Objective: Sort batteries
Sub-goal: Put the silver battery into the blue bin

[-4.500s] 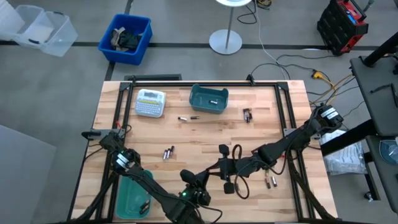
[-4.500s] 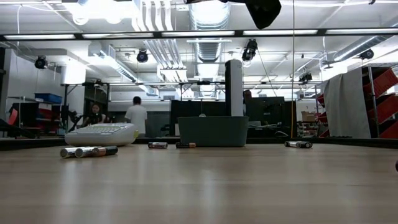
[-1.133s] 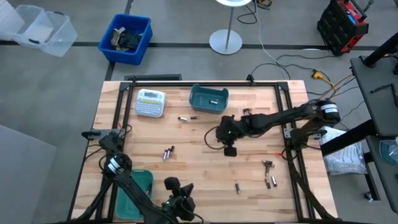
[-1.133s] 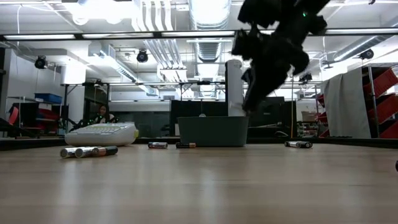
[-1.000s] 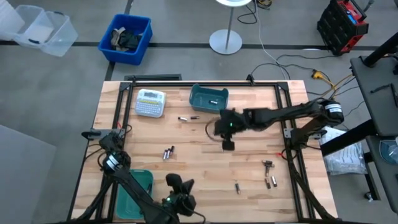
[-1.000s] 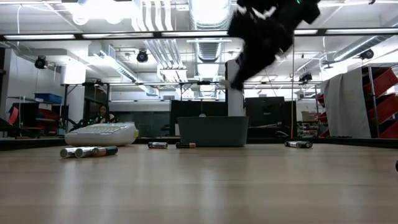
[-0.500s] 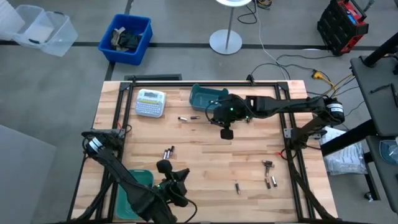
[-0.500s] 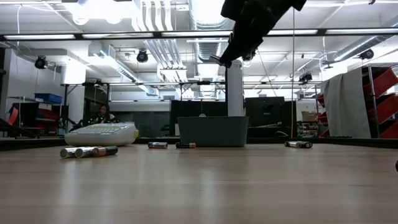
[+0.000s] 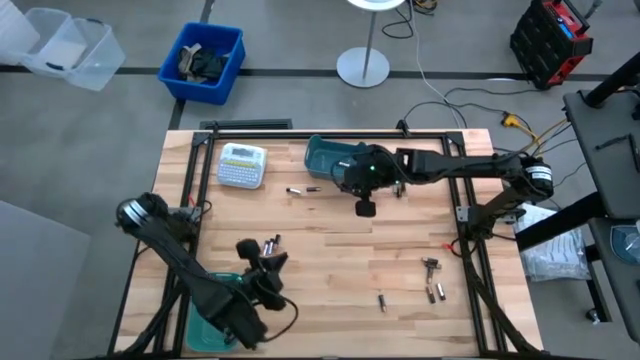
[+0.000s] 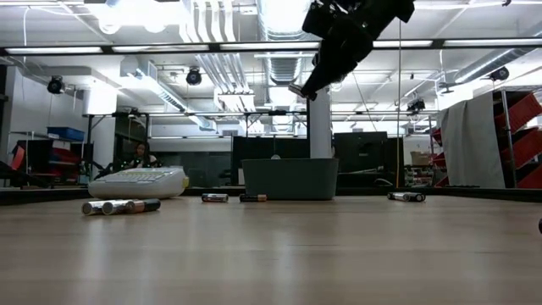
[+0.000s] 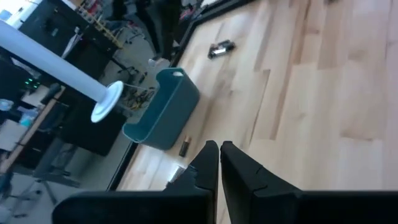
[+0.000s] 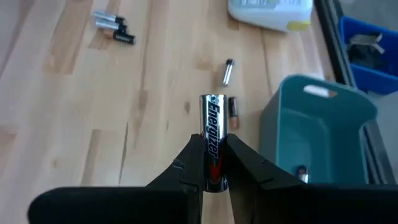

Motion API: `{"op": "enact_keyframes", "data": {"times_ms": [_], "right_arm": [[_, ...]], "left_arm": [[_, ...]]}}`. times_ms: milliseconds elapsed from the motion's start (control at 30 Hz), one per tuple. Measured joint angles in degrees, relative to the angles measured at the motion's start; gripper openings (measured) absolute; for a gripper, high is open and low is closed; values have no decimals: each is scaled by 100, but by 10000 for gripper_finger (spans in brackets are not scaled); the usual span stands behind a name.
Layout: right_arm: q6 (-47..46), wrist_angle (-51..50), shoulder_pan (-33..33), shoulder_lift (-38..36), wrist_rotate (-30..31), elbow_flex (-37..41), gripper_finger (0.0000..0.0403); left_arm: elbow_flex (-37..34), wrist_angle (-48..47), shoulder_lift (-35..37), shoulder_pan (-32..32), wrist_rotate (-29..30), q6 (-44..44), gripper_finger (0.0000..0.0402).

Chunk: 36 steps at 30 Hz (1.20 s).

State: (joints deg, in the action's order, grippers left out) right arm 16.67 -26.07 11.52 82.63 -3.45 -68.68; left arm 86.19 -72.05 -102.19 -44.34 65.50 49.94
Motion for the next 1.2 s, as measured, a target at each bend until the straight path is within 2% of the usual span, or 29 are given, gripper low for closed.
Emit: {"op": "enact_keyframes", "data": {"times_ms": [133,233,267,367,500,600,667,733,833,900,967,1033,1200], "right_arm": [[199,-25,180,0,-3,-169,34],[363,-53,235,-2,3,-231,34],[387,-62,239,-2,-1,-232,34],[393,-80,239,-2,-6,-232,34],[386,-80,241,-2,-4,-217,34],[374,-80,241,-2,-4,-213,34],[419,-53,253,-2,-6,-213,36],[439,15,277,-1,-6,-208,38],[521,212,348,19,-6,-207,36],[587,320,436,26,-7,-206,34],[580,529,566,88,-8,-206,34],[533,647,778,195,-10,-206,34],[318,564,1314,760,-6,-499,34]], "left_arm": [[2,521,595,57,109,-484,0],[-4,1414,808,131,43,-1287,0],[-6,1745,844,163,-166,-1693,0],[-14,2648,866,284,-1274,-3036,0],[-57,3662,859,588,-3772,-5344,0],[-61,3866,887,916,-4620,-6584,0],[-127,3820,980,1259,-5019,-6855,0],[-403,3836,1193,1686,-5659,-7013,0],[-1107,4172,1577,2364,-7016,-7125,0],[-1656,4622,1917,2714,-7495,-7192,0],[-2175,5030,2360,2933,-7513,-7260,0],[-2633,5339,2841,3067,-7269,-7346,0],[-3537,5974,4085,3121,-5755,-7390,0]]}}
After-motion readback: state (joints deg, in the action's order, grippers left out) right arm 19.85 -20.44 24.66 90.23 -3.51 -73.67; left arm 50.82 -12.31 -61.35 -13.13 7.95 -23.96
